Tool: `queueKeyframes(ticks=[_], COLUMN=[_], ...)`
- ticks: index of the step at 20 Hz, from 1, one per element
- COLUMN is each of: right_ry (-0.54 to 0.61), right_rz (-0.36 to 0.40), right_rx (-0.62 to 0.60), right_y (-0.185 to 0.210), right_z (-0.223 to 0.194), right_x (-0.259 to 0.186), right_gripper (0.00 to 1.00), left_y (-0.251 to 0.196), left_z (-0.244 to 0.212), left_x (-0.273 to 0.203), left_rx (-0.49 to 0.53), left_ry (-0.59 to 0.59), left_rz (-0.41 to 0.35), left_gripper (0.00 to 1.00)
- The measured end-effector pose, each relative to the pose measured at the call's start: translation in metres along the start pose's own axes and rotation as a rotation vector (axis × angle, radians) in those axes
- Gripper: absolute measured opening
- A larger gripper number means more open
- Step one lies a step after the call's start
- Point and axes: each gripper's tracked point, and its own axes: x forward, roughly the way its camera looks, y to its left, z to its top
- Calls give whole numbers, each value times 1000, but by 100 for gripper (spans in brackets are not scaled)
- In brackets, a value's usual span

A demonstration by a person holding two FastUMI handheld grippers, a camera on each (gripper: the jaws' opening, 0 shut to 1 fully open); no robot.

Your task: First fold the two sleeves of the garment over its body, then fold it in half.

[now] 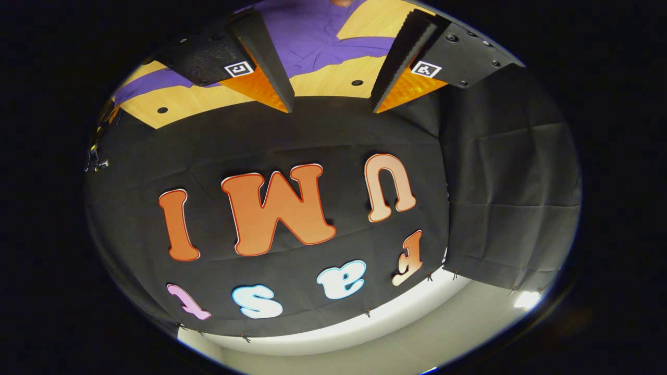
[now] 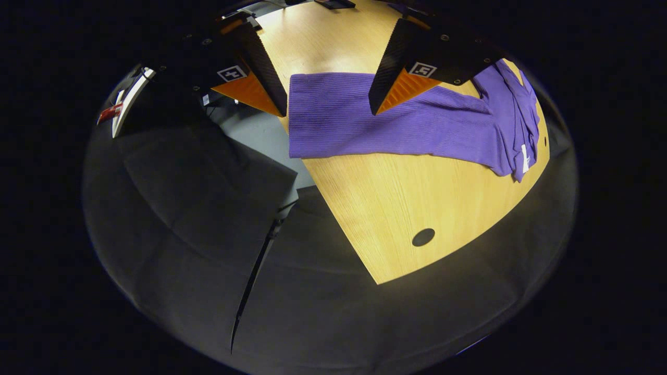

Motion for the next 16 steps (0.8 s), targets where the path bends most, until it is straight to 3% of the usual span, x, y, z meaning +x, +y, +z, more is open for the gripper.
queueKeyframes(ticks=[12,16], right_ry=[168,178], right_rz=[-21,-26], right_rx=[27,8], right_y=[-11,-4], right_z=[-18,-18], right_x=[52,54], right_gripper=[94,84], left_y=[-6,-2], left_z=[-13,-15], left_x=[1,1], left_rx=[25,25], left_ry=[63,73], left_rz=[23,32], left_gripper=[95,94])
